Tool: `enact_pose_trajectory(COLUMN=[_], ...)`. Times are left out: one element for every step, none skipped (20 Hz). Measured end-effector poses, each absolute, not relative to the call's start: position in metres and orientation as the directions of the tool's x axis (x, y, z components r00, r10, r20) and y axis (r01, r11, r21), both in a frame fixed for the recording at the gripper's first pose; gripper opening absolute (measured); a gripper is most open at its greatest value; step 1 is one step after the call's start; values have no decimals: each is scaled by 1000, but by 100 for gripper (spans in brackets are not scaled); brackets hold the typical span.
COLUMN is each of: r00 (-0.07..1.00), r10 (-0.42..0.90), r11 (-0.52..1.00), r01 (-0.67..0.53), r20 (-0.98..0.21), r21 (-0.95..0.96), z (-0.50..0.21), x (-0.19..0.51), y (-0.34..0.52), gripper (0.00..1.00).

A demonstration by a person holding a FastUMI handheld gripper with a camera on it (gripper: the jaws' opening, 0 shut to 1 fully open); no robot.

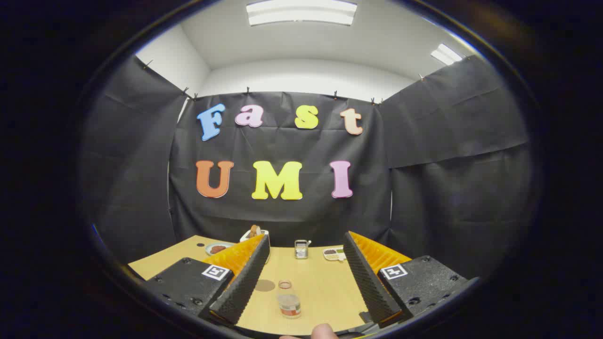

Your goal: Take the bottle from table, then pour the juice into the cup, finally place the bottle on the coaster

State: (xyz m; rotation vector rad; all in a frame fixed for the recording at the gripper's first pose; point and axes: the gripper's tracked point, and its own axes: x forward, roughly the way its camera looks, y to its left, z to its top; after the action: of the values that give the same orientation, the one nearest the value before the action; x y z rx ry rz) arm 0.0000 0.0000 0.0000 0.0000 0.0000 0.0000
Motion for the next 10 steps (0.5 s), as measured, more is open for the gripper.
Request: enact_pose_trajectory(r00=[1000, 1000, 1000, 1000, 1000, 1000, 1000, 1000, 1000, 1000], r10=[-1, 0, 0, 3, 3, 1, -1, -3, -4, -6], r11=[1000, 1000, 1000, 1000, 1000, 1000, 1000, 1000, 1000, 1000], r01=[1, 0, 0, -3, -3, -1, 1, 3, 4, 6], r20=[0, 0, -2, -1, 0, 4, 7, 8, 10, 11], r21=[1, 3, 4, 3, 1, 0, 0, 0, 1, 0], z=[-1, -1, -1, -1, 0, 2, 3, 4, 4, 5], x=[0, 1, 1, 1, 0, 0, -1, -2, -2, -3], y=[1, 1, 2, 3, 3, 3, 2, 1, 2, 1], gripper=[100, 100, 100, 100, 100, 100, 100, 100, 100, 100])
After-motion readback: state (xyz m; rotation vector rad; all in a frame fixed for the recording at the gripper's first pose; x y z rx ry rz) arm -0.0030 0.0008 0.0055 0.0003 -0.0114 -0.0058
